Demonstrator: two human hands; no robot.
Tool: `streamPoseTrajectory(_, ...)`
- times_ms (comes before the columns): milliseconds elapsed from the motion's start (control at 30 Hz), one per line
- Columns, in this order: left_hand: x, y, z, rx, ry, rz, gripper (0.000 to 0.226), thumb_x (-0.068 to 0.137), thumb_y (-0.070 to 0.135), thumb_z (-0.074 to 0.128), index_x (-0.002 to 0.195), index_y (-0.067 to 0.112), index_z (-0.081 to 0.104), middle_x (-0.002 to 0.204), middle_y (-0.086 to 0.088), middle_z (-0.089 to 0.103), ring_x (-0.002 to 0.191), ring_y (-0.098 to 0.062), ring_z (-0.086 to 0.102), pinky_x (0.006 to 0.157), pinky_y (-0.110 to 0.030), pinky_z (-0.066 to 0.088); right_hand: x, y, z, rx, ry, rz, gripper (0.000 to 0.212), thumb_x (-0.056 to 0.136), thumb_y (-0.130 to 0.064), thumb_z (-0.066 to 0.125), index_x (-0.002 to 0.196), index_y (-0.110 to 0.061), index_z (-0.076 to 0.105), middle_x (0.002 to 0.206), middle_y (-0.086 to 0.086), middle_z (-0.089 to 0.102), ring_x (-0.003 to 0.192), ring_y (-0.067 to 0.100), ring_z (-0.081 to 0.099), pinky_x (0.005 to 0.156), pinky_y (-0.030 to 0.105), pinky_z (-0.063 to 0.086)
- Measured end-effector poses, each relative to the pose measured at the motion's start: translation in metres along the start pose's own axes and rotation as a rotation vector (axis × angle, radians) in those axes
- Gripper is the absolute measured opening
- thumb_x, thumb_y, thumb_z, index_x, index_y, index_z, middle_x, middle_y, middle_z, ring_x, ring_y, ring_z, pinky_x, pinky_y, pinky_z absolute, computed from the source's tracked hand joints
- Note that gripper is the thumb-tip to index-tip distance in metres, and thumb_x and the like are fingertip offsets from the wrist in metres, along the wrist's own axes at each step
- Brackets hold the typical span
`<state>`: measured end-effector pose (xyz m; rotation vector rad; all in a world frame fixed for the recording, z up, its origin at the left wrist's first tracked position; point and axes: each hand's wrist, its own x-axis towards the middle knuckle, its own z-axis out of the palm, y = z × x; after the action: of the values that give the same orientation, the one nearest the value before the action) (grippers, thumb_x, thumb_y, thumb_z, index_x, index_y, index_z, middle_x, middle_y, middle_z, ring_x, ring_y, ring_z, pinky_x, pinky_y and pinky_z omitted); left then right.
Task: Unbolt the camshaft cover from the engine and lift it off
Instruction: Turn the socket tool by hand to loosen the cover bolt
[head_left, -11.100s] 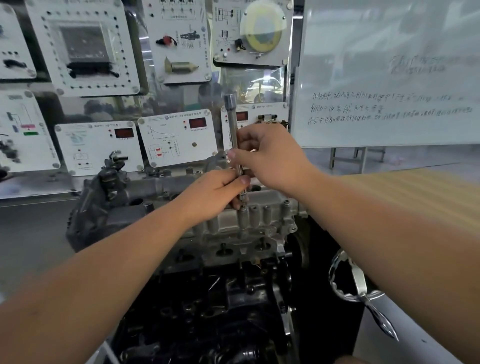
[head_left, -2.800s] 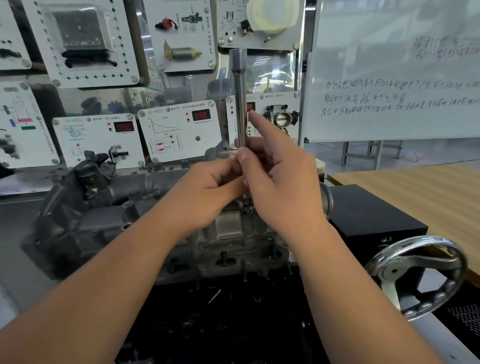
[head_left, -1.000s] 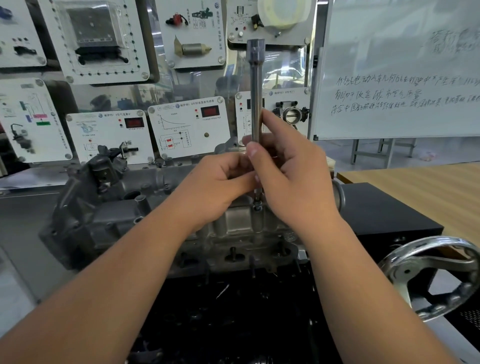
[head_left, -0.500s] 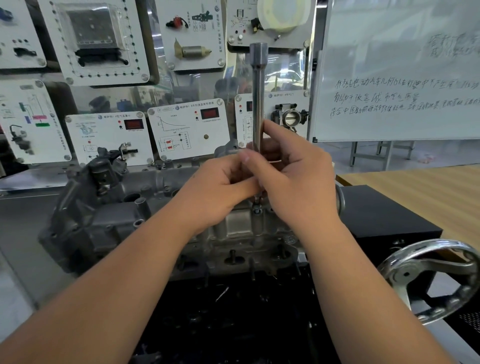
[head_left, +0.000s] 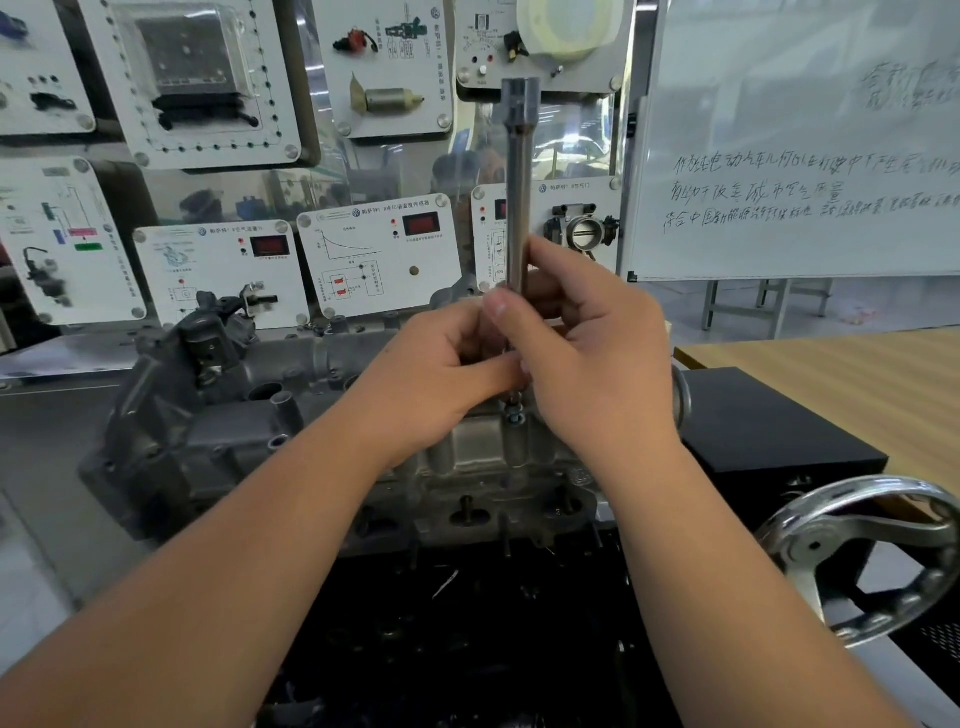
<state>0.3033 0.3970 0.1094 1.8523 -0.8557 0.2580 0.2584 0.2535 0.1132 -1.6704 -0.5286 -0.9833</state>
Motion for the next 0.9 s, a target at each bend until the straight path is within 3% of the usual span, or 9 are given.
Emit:
streamPoseTrajectory(67, -0.001, 0.000, -0.001, 0.008, 0.003, -0.020, 0.052, 0.084, 0.039, 0.072, 0.120, 0.002, 0.066, 0.114, -0.024, 0.071, 0.111, -0.046, 0.066, 0.097, -0.064, 0.051, 0.001, 0.001, -0.002, -0.038, -0.022, -0.014, 0.022, 0.095, -0.016, 0.066, 0.116, -0.016, 0.072, 0.084, -0.013, 0.070, 0.078, 0.004, 0.064, 0.072, 0.017, 0.049)
streamPoseTrajectory(133, -0.002, 0.001, -0.002, -0.001, 0.000, -0.032, 0.051, 0.081, 0.045, 0.072, 0.114, 0.006, 0.070, 0.110, -0.019, 0.074, 0.109, -0.042, 0.068, 0.099, -0.062, 0.052, 0.001, 0.000, -0.002, -0.074, -0.066, -0.025, 0.023, 0.098, -0.017, 0.062, 0.119, -0.014, 0.071, 0.088, -0.011, 0.072, 0.083, 0.004, 0.065, 0.073, 0.015, 0.047)
streamPoseTrajectory(233, -0.001, 0.000, -0.003, -0.003, -0.019, -0.031, 0.032, 0.088, 0.038, 0.070, 0.112, 0.017, 0.074, 0.107, -0.007, 0.078, 0.107, -0.031, 0.072, 0.099, -0.058, 0.054, -0.001, -0.002, 0.001, -0.047, -0.054, -0.019, 0.042, 0.099, -0.019, 0.061, 0.141, -0.021, 0.057, 0.102, -0.010, 0.075, 0.098, 0.003, 0.068, 0.085, 0.022, 0.054)
streamPoseTrajectory(333, -0.001, 0.002, -0.002, 0.037, -0.045, 0.012, 0.023, 0.086, 0.043, 0.068, 0.108, 0.039, 0.076, 0.106, 0.008, 0.079, 0.105, -0.014, 0.073, 0.095, -0.043, 0.057, -0.003, -0.003, 0.006, -0.038, -0.011, 0.002, 0.050, 0.093, -0.022, 0.070, 0.141, -0.022, 0.058, 0.106, -0.010, 0.074, 0.098, 0.003, 0.069, 0.089, 0.030, 0.057)
streamPoseTrajectory(467, -0.001, 0.000, -0.001, 0.026, -0.011, 0.018, 0.038, 0.084, 0.046, 0.068, 0.105, 0.015, 0.073, 0.101, -0.014, 0.076, 0.099, -0.035, 0.071, 0.093, -0.053, 0.056, -0.001, 0.003, 0.005, -0.115, 0.051, -0.046, 0.035, 0.094, -0.021, 0.066, 0.128, -0.013, 0.068, 0.099, -0.002, 0.074, 0.093, 0.012, 0.067, 0.082, 0.036, 0.055)
streamPoseTrajectory(567, -0.001, -0.001, -0.003, -0.047, -0.033, -0.042, 0.025, 0.093, 0.038, 0.063, 0.105, 0.020, 0.075, 0.105, -0.006, 0.078, 0.103, -0.024, 0.074, 0.097, -0.044, 0.058, -0.001, 0.006, 0.004, -0.069, -0.010, -0.022, 0.034, 0.099, -0.020, 0.057, 0.132, -0.014, 0.065, 0.094, -0.004, 0.074, 0.087, 0.008, 0.068, 0.078, 0.036, 0.056)
streamPoseTrajectory(700, -0.001, 0.000, -0.003, -0.027, -0.034, -0.032, 0.031, 0.093, 0.036, 0.062, 0.113, 0.016, 0.075, 0.108, -0.004, 0.078, 0.107, -0.024, 0.073, 0.102, -0.050, 0.054, -0.001, 0.007, 0.004, -0.005, -0.006, -0.009, 0.046, 0.100, -0.020, 0.057, 0.146, -0.019, 0.052, 0.110, -0.010, 0.073, 0.102, 0.002, 0.068, 0.088, 0.031, 0.058)
streamPoseTrajectory(800, 0.000, 0.000, 0.000, -0.015, -0.006, 0.001, 0.021, 0.092, 0.032, 0.065, 0.107, 0.023, 0.075, 0.105, -0.004, 0.078, 0.104, -0.026, 0.073, 0.099, -0.048, 0.056, -0.001, 0.008, 0.005, -0.034, 0.027, -0.027, 0.042, 0.095, -0.022, 0.066, 0.137, -0.019, 0.061, 0.104, -0.016, 0.072, 0.099, -0.001, 0.067, 0.086, 0.024, 0.057)
streamPoseTrajectory(900, 0.000, 0.000, 0.001, 0.000, 0.003, 0.012, 0.028, 0.089, 0.039, 0.069, 0.108, 0.020, 0.074, 0.104, 0.000, 0.079, 0.102, -0.023, 0.074, 0.099, -0.047, 0.057, 0.000, 0.010, 0.005, -0.048, 0.110, -0.021, 0.035, 0.092, -0.022, 0.070, 0.126, -0.020, 0.070, 0.093, -0.025, 0.067, 0.091, 0.001, 0.067, 0.083, 0.024, 0.056)
